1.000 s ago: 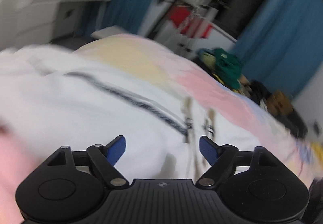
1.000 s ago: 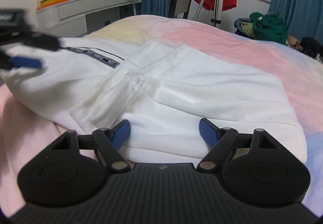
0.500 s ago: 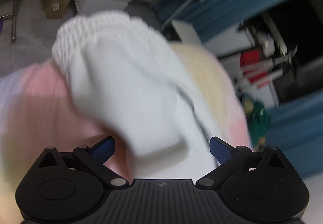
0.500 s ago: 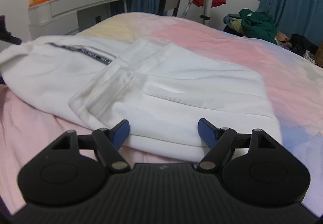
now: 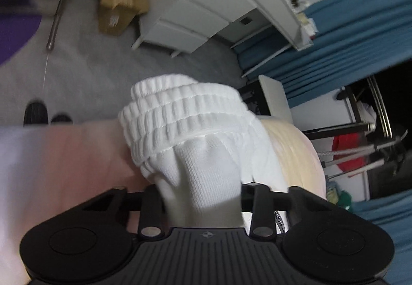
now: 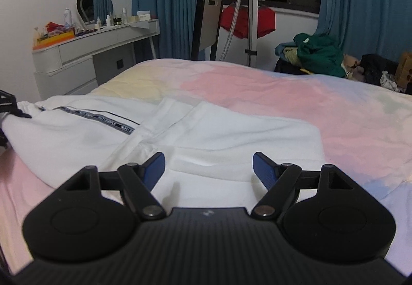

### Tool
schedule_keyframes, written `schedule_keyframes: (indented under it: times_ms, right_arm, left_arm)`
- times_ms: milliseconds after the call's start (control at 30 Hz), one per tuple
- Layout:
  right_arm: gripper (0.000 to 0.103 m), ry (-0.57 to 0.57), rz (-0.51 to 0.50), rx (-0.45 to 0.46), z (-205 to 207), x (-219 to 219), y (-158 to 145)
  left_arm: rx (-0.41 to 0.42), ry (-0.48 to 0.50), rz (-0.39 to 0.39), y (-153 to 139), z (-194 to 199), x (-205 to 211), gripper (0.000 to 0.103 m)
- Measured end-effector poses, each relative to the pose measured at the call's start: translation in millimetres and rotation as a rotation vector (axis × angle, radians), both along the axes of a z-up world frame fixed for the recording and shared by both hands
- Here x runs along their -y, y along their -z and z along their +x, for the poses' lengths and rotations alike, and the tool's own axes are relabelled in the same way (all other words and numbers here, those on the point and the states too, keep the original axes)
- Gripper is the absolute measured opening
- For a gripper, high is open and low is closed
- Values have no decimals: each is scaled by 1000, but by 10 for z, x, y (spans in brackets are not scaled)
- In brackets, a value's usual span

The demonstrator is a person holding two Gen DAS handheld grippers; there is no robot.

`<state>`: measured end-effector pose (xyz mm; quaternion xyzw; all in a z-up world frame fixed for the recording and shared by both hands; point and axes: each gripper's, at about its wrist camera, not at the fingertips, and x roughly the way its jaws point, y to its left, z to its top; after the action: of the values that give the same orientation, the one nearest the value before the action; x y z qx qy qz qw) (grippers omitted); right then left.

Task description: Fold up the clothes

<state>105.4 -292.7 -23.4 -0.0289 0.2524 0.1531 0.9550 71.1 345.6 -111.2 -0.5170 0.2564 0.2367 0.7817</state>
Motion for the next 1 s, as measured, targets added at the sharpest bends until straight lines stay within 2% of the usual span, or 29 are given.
schedule_keyframes:
  times_ms: [167,300,400,600,800,1000]
  right_arm:
    - [77,-7,-39,8,28,-121,126]
    - [79,-4,-47,-146,228,-204,477]
    - [79,-4,-63,-132,231,-235,478]
    - [76,28,74,-117,103,54,187]
    - [76,151,172,-95,3,487,-21]
    - [77,278,216,-99,14,830,-75]
  left_arm:
    - [17,30,148,-189,145,194,21]
    - [42,70,262,-385,148,406,19]
    - [41,98,368,-538,142,612,19]
    - [22,113,562,-881,184,1124,18]
    - [71,129,793,-1455,273,1944,17]
    - [182,171,989,-1950,416,3039,16]
